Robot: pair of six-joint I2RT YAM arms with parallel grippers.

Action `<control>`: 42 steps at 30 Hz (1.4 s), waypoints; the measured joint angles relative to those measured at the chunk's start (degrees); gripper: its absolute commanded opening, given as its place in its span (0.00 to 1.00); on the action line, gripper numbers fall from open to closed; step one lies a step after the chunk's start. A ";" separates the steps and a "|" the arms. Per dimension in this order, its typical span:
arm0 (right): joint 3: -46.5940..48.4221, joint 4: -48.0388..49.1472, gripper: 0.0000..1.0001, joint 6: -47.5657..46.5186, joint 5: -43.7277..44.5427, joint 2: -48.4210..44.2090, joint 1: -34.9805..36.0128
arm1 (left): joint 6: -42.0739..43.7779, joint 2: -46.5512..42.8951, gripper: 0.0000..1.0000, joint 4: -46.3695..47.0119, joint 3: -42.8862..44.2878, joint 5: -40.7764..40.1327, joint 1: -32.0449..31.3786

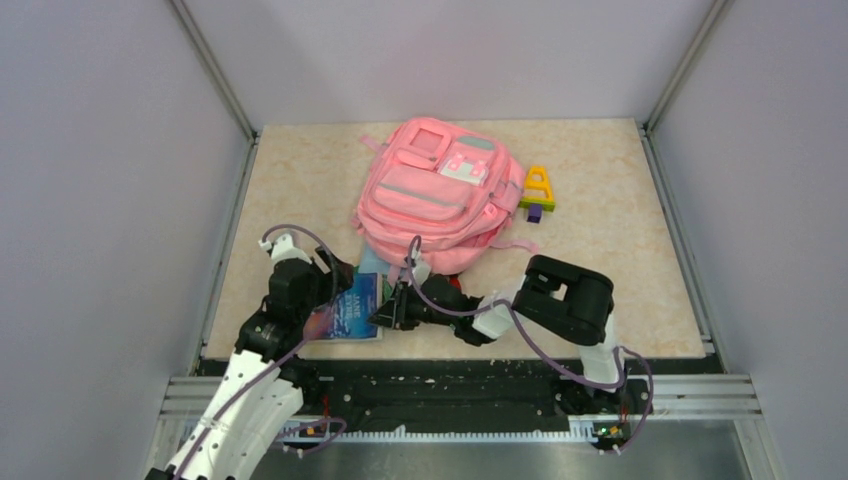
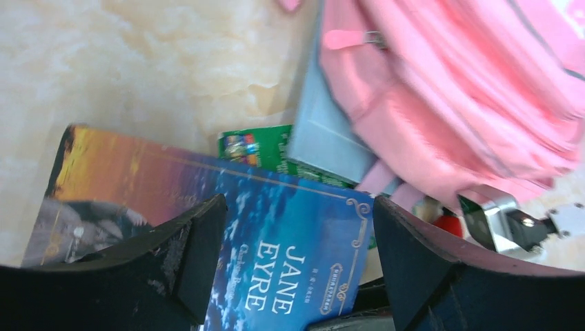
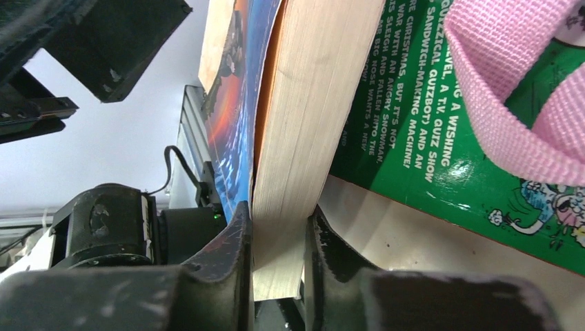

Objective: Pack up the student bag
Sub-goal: Pick up the book from the center of the board, then place the book in the student bag.

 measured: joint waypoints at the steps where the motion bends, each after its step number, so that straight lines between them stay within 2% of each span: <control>1: -0.22 -0.52 0.00 -0.50 -0.11 -0.63 0.00 | 1.40 -0.31 0.81 -0.02 0.76 1.05 0.00; 5: -2.38 -8.04 0.00 -5.79 0.28 -8.76 0.00 | 8.07 -0.35 0.78 1.01 4.50 7.69 0.04; 12: -2.60 -27.87 0.00 -22.47 4.85 -32.44 -1.09 | 16.57 2.10 0.78 6.58 13.31 18.99 0.04; 15: -2.43 -35.43 0.00 -28.33 7.72 -41.64 -3.89 | 20.02 6.64 0.78 9.94 16.55 25.29 -0.11; 18: -1.49 -42.82 0.00 -33.73 12.50 -49.68 -7.19 | 23.12 11.96 0.78 11.87 18.47 28.24 -1.20; 22: -0.07 -50.34 0.00 -38.14 15.87 -58.55 -16.37 | 27.39 18.62 0.79 14.12 18.99 29.59 -4.00; 27: 2.86 -55.32 0.00 -40.26 16.24 -63.06 -27.89 | 35.06 24.17 0.82 19.30 18.99 26.32 -12.83; 31: 4.59 -57.29 0.00 -41.31 16.96 -62.99 -35.45 | 41.81 31.71 0.84 23.76 19.80 23.69 -18.80; 37: 4.42 -62.34 0.00 -40.02 17.05 -62.27 -47.56 | 49.09 42.73 0.86 26.53 22.71 19.58 -20.09; 42: 2.10 -65.05 0.00 -39.43 17.59 -64.04 -49.79 | 54.38 47.74 0.87 27.93 25.05 16.81 -21.53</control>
